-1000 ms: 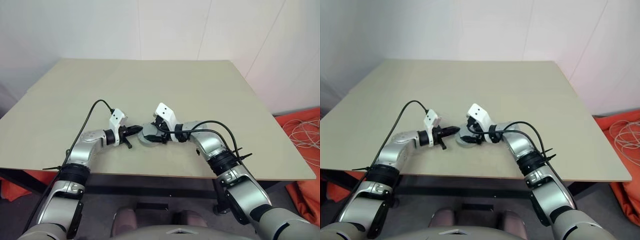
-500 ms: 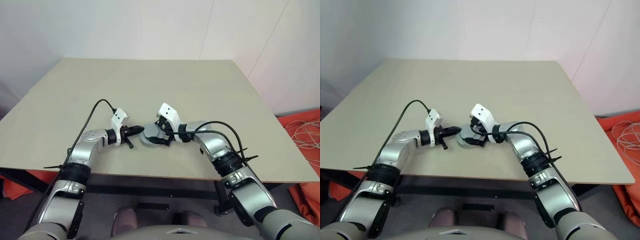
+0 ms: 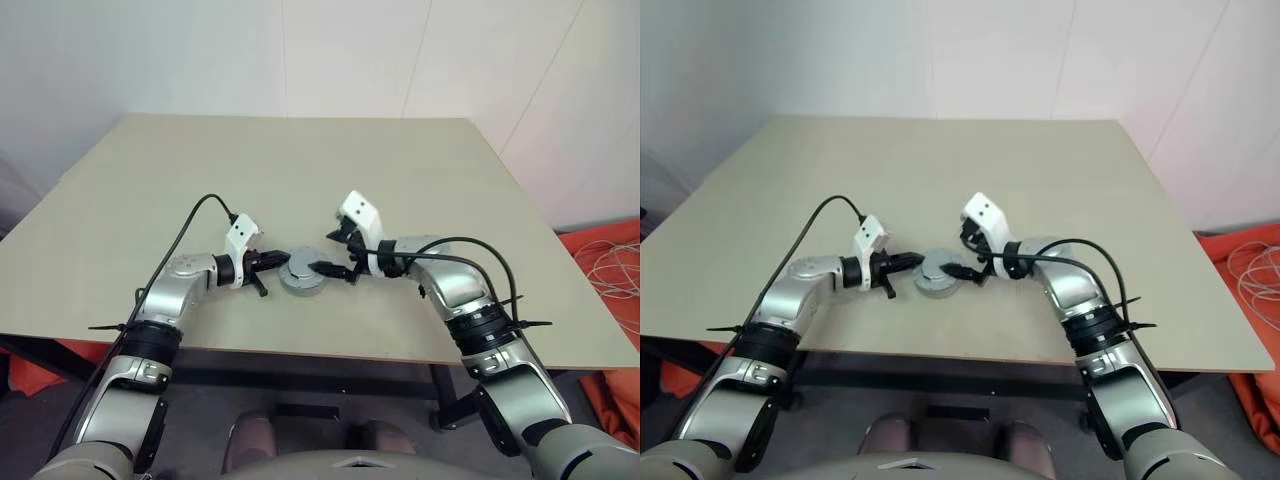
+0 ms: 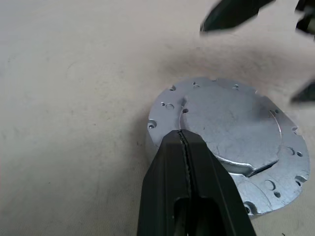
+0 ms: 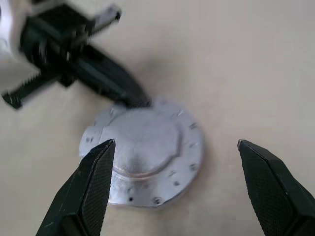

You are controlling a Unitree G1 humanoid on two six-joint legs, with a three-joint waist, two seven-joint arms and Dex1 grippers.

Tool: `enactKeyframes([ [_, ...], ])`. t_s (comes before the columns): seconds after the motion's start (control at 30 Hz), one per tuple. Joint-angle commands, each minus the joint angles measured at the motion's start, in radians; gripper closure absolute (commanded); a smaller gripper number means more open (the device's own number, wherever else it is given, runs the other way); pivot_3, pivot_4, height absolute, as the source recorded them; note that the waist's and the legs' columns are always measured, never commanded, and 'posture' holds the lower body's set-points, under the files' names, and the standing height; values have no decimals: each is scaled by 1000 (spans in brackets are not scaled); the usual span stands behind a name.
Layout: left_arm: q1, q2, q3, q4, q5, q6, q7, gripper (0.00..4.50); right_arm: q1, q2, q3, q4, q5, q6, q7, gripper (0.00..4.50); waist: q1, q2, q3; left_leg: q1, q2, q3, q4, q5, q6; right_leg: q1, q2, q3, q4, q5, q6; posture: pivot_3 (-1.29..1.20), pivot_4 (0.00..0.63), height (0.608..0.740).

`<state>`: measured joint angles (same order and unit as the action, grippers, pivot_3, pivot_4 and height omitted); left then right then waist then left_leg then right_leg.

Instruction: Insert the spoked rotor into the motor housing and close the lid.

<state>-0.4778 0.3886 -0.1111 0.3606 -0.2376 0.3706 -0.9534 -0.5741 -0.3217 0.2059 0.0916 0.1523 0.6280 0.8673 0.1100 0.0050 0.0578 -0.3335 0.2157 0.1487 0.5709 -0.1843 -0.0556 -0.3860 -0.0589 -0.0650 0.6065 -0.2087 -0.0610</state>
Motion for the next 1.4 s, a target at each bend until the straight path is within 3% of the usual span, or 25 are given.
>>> enactKeyframes([
  [0.03,-2,2,-31,18,18,24,-17,4500,-7,-7,-53,-105,68,65,-12,16,0,0,0,0,0,0,0,0,0,0,0,0,0,0,0,0,0,740],
  [0.27,11,7,-17,4,14,31,-4,4500,5,43,-210,-182,259,347,-92,16,2,0,0,0,0,0,-3,0,0,-1,0,0,0,0,0,0,0,740],
  [0.5,25,21,-2,-27,11,38,5,4500,-46,121,-468,-114,427,953,-238,16,4,1,0,0,-1,0,-4,0,-1,-1,0,0,-1,0,0,0,0,740],
  [0.77,45,30,11,-65,7,55,19,4500,-48,203,-622,116,575,986,-468,16,13,1,0,-1,-1,1,-7,3,-6,-5,0,0,-1,0,0,0,0,740],
  [1.03,63,36,19,-95,-1,70,32,4500,-87,305,-704,193,599,986,-616,16,14,3,-1,-1,-1,1,-9,4,-8,-7,0,0,-1,0,0,0,0,740],
  [1.17,68,38,20,-108,-3,78,36,4500,-99,333,-760,207,598,986,-661,895,14,3,-1,-1,-1,1,-9,5,-8,-7,0,0,-1,-1,1,0,0,740],
  [1.4,76,28,12,-107,-2,77,43,4500,-92,355,-782,195,610,986,-695,3303,14,3,-1,-2,-1,1,-11,5,-8,-8,0,0,-1,-1,2,0,0,740],
])
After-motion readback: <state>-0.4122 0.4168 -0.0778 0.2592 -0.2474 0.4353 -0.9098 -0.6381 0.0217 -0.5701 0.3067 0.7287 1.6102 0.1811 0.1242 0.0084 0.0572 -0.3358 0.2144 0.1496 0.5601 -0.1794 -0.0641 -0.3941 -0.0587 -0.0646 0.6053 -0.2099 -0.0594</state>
